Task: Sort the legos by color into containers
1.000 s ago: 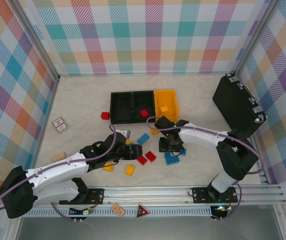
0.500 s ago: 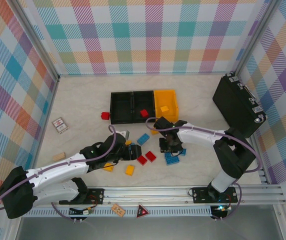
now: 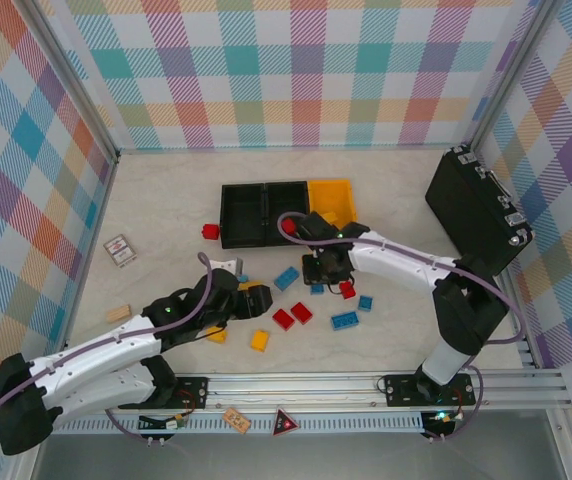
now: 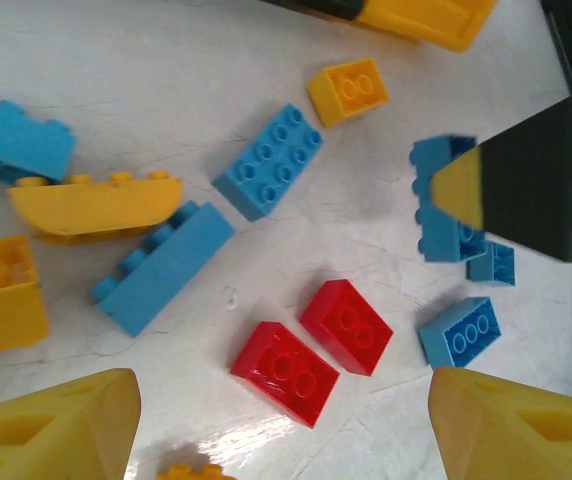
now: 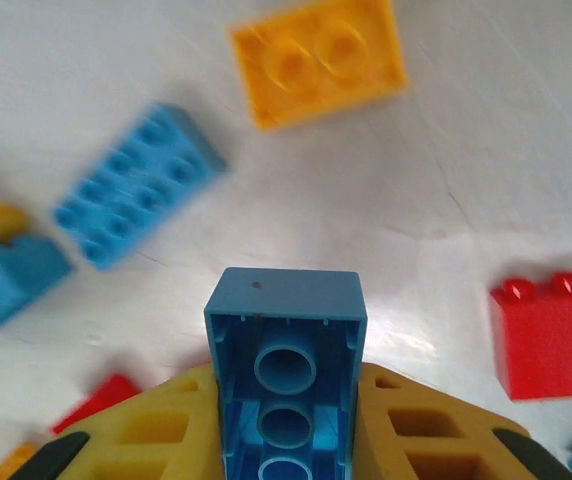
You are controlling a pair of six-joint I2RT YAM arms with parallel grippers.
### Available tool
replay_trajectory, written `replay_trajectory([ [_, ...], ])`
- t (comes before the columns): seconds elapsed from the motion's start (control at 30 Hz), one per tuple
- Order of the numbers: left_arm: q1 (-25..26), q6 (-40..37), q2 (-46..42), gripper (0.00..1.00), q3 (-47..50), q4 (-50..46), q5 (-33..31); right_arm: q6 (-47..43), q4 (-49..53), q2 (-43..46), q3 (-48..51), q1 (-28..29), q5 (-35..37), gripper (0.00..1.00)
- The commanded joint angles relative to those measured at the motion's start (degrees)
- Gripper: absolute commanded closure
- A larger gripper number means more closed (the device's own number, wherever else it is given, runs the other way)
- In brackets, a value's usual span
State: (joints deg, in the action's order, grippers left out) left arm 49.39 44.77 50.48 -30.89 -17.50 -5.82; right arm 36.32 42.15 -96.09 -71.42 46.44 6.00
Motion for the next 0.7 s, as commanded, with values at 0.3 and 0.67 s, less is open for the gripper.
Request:
replay_trajectory([
  [0.3,-11.6,1.7,-8.4,0.25,1.8,-12.2,0.2,-5.7,4.8,-17.5,-27.8,2.0,-1.9,0.72],
  [0.67,-13.3,1.7,-9.1,0.25,2.2,-13.0,1.7,-7.1,13.2,-36.8,-57.3,2.0,-1.8,0.71],
])
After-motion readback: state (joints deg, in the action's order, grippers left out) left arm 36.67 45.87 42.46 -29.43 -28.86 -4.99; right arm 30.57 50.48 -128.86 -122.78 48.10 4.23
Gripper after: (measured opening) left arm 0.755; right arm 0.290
